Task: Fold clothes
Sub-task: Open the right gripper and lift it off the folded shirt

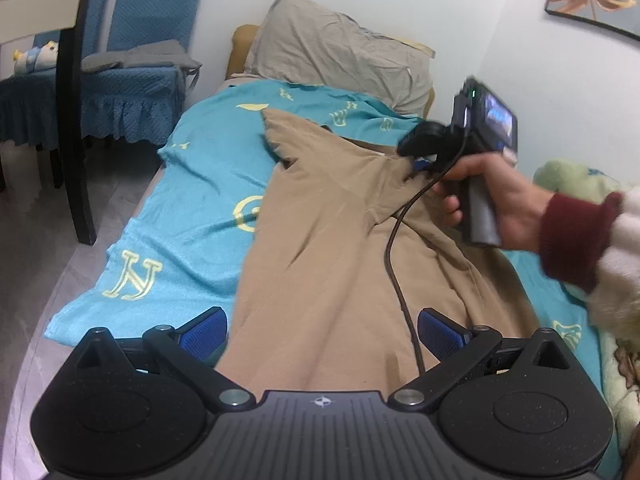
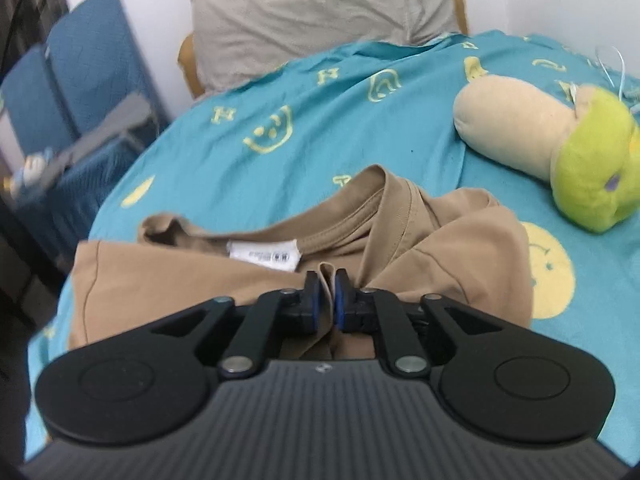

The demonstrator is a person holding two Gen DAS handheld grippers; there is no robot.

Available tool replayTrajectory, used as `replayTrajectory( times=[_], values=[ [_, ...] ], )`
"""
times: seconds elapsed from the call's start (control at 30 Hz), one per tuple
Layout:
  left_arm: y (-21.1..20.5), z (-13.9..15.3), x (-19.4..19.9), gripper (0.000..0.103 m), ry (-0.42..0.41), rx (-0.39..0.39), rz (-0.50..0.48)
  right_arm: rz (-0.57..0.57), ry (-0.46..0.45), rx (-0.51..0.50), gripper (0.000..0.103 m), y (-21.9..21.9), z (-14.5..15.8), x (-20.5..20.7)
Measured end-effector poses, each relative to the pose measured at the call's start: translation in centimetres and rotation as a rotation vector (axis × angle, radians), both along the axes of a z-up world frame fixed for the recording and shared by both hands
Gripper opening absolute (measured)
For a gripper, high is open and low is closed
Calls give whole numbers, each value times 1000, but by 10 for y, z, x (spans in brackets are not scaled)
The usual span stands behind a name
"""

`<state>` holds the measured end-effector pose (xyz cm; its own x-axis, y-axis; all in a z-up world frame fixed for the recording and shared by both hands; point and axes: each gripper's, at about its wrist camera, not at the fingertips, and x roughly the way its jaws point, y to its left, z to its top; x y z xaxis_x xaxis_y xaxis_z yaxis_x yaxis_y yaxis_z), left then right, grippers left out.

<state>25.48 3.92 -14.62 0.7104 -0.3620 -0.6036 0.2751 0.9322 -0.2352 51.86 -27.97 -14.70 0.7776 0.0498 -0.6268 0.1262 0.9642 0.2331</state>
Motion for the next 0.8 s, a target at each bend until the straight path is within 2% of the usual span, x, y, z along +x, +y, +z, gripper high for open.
replayTrajectory(
  times=[0.03, 0.07, 0.1, 0.13, 0.33, 0.57, 0.77, 0.8],
  values=[
    [-3, 1, -2, 102, -14, 14, -4, 18, -12, 3, 54, 1, 9, -9],
    [-6, 2, -4, 102, -30, 30, -7, 35, -24, 6, 70, 2, 18, -17],
    [-8, 4, -7, 102, -39, 39, -7, 53, -36, 9, 95, 3, 27, -26],
    [-10, 6, -9, 102, -49, 47, -7, 75, -55, 23, 103, 3, 37, -37],
    [-17, 22, -33, 102, -106, 62, -14, 121, -108, 86, 103, 12, 108, -148],
    [-25, 41, -75, 102, -138, 60, -34, 105, -138, 114, 103, 11, 121, -287],
    [-26, 44, -100, 102, -98, 52, -20, 90, -162, 137, 103, 10, 131, -407],
    [-26, 44, -104, 102, -89, 52, -16, 73, -154, 149, 103, 7, 128, -414]
  ],
)
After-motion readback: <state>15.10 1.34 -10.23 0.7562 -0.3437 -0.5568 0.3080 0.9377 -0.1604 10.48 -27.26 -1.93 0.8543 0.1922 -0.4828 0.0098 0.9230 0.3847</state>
